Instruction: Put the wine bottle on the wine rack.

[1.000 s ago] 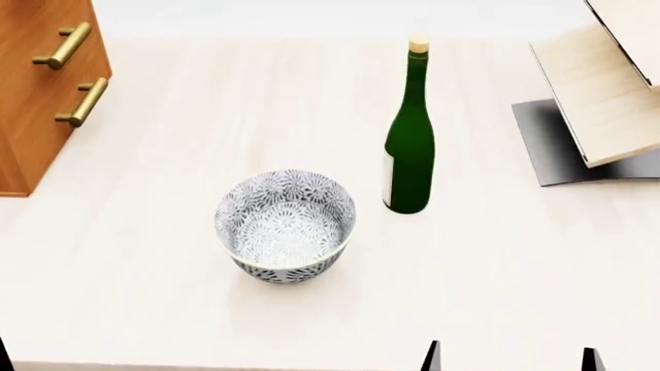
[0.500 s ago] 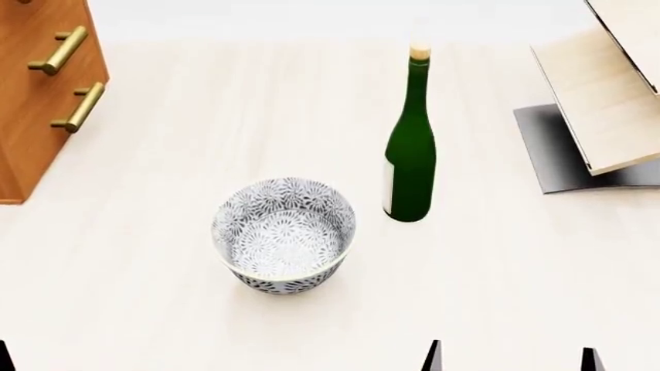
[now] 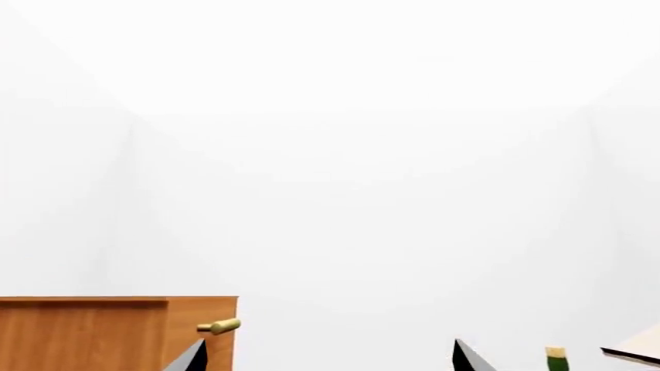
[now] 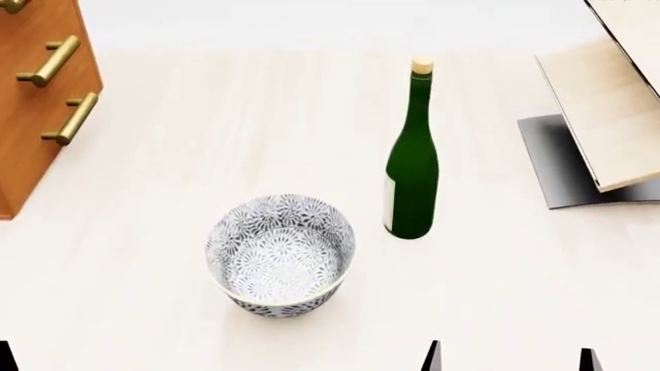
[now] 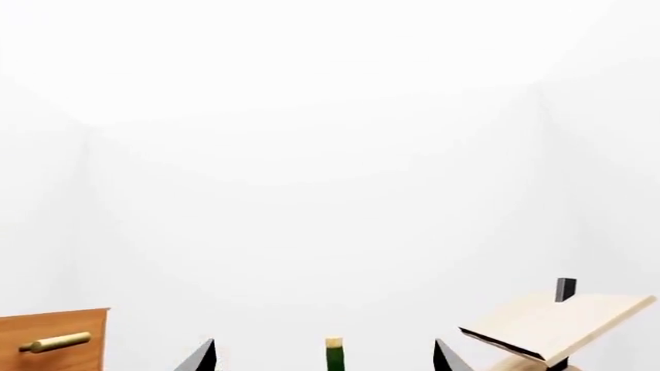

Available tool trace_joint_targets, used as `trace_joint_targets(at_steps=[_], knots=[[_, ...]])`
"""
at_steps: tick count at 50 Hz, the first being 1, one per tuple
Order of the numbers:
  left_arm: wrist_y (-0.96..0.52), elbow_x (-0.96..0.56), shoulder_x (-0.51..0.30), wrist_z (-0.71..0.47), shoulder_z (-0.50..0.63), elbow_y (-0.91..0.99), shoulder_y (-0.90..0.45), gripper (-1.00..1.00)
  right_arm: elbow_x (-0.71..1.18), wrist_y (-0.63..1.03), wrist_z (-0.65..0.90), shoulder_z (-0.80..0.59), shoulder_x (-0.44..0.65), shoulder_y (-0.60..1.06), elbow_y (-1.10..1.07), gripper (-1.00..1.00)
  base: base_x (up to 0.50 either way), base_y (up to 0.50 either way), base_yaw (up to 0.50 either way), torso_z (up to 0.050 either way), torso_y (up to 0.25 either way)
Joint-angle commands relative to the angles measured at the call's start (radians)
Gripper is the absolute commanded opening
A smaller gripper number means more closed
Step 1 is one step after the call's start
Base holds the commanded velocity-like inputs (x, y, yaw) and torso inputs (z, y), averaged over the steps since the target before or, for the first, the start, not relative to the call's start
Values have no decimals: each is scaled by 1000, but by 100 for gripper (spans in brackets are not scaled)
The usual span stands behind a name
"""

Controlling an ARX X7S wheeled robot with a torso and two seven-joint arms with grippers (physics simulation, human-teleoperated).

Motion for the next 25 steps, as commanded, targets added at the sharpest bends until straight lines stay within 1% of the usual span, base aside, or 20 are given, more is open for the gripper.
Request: trace_joint_targets(at_steps=[1,25], knots=[[-1,1,-7,-8,5,-2,-2,100,0,-1,8,-5,7,1,1,100,102,0,0,0,0],[-4,-2,-19,-23,15,-3,-6,100,0,-2,22,-17,20,6,10,100,106,0,0,0,0]])
